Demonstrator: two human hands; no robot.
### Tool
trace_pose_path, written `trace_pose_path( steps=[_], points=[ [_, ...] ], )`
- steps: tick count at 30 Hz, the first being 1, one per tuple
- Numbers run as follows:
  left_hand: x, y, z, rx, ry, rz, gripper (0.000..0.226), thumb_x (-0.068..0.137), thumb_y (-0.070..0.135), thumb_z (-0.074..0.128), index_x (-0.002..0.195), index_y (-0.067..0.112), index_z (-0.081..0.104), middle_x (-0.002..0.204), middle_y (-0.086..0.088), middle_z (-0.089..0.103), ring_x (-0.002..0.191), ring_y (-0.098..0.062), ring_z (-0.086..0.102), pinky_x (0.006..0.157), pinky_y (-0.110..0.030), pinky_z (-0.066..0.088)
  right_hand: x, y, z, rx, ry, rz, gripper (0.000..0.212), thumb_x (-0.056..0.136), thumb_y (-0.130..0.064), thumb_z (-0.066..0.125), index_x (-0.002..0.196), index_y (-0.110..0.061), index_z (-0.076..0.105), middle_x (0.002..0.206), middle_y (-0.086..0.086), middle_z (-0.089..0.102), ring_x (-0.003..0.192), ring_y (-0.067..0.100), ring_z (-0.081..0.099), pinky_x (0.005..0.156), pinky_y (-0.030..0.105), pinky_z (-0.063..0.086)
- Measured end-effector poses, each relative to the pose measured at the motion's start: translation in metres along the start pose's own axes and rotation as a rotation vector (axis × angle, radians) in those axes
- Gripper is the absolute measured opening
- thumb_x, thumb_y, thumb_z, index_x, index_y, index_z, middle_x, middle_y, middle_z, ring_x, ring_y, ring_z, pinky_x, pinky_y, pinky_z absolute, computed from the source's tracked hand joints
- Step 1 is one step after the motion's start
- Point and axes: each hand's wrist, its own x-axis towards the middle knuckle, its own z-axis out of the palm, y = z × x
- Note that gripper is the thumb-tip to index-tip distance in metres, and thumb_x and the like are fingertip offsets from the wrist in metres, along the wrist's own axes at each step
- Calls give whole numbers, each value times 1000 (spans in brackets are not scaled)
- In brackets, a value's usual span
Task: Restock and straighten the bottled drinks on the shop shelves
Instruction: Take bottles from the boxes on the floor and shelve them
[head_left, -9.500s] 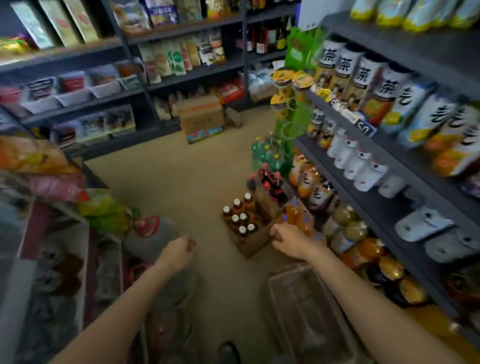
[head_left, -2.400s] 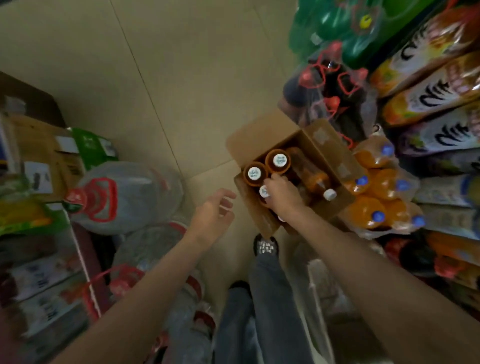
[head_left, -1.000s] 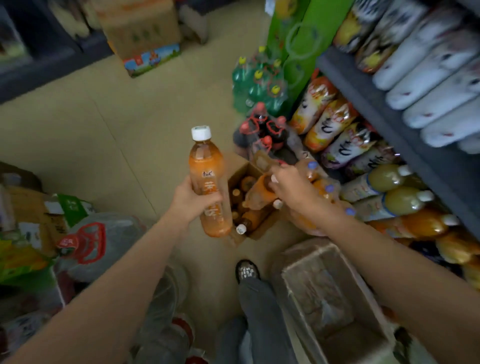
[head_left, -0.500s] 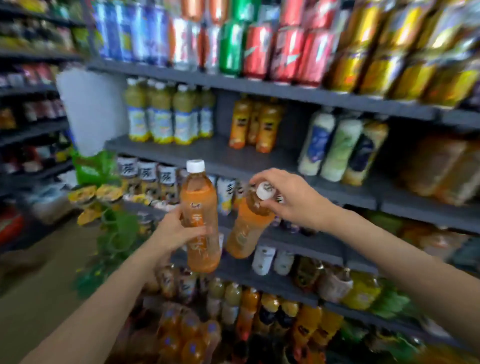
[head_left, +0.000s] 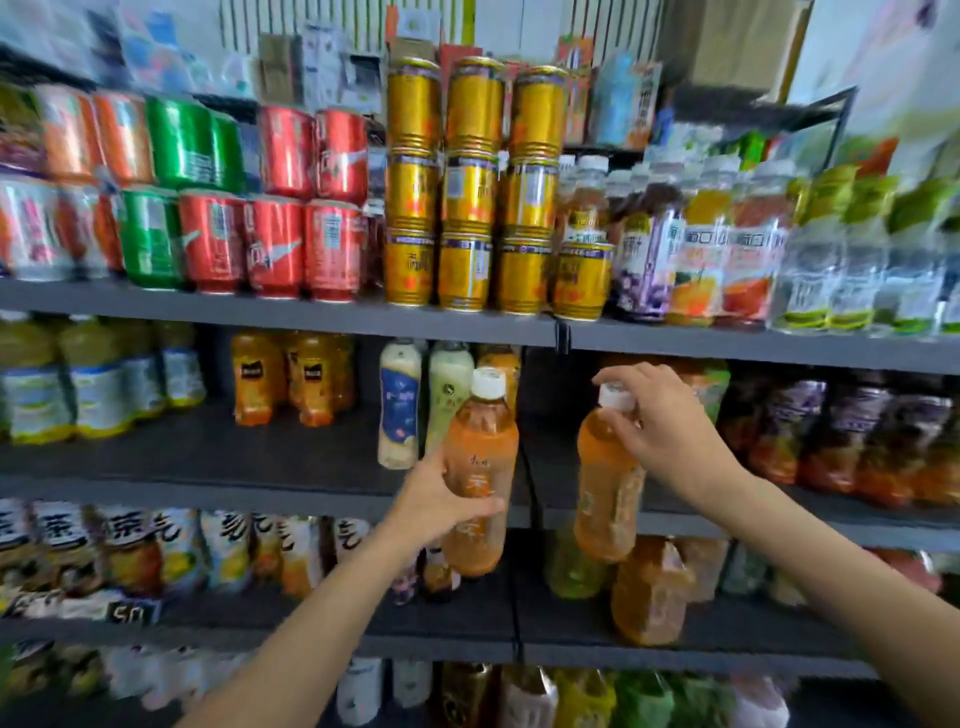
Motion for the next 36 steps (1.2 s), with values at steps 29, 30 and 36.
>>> trace_pose_path(
  steps=[29, 30, 36],
  points=[
    [110, 5, 90, -3, 144, -109, 52, 68, 18, 81, 110, 28, 52, 100, 13, 62, 93, -3, 58, 73, -17, 45, 45, 117, 180, 356, -99, 584, 61, 76, -46, 70, 110, -7, 39, 117, 12, 56, 115, 34, 46, 84, 42, 45],
    [111, 6, 88, 14, 128, -116, 51, 69, 19, 80, 108, 29, 51, 98, 15, 61, 91, -1, 56, 71, -15, 43, 51, 118, 183, 339, -126, 579, 61, 77, -47, 68, 111, -7, 38, 118, 12, 56, 114, 34, 49, 82, 41, 46],
    [118, 8, 83, 90, 54, -165, 48, 73, 20, 77, 106, 34, 45, 97, 17, 58, 94, -3, 55, 79, -21, 42, 72, 118, 204, 289, -179, 626, 72, 87, -38, 61, 136, -2, 23, 136, 16, 41, 113, 39, 53, 83, 43, 48]
  ],
)
